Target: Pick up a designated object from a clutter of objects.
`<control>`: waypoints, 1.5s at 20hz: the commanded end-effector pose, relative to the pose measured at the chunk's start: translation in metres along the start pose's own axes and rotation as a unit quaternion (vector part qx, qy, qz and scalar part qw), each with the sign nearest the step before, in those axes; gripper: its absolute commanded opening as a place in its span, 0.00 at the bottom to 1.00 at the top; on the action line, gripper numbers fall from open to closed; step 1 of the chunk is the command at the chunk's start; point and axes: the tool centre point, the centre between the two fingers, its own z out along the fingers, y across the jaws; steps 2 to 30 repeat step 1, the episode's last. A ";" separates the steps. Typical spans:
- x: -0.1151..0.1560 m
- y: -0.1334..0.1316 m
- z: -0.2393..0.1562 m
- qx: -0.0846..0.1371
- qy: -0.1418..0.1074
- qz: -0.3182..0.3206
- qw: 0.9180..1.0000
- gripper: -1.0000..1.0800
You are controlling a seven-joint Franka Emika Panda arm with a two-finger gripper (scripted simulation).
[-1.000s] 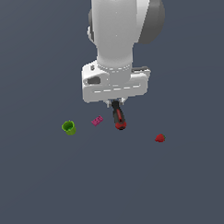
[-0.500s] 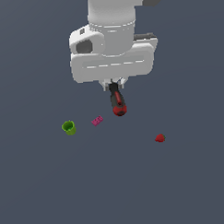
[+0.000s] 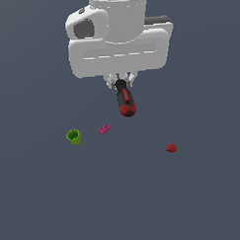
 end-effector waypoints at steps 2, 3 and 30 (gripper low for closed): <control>0.001 0.000 -0.002 0.000 0.000 0.000 1.000 0.00; 0.001 0.000 -0.002 0.000 0.000 0.000 1.000 0.00; 0.001 0.000 -0.002 0.000 0.000 0.000 1.000 0.00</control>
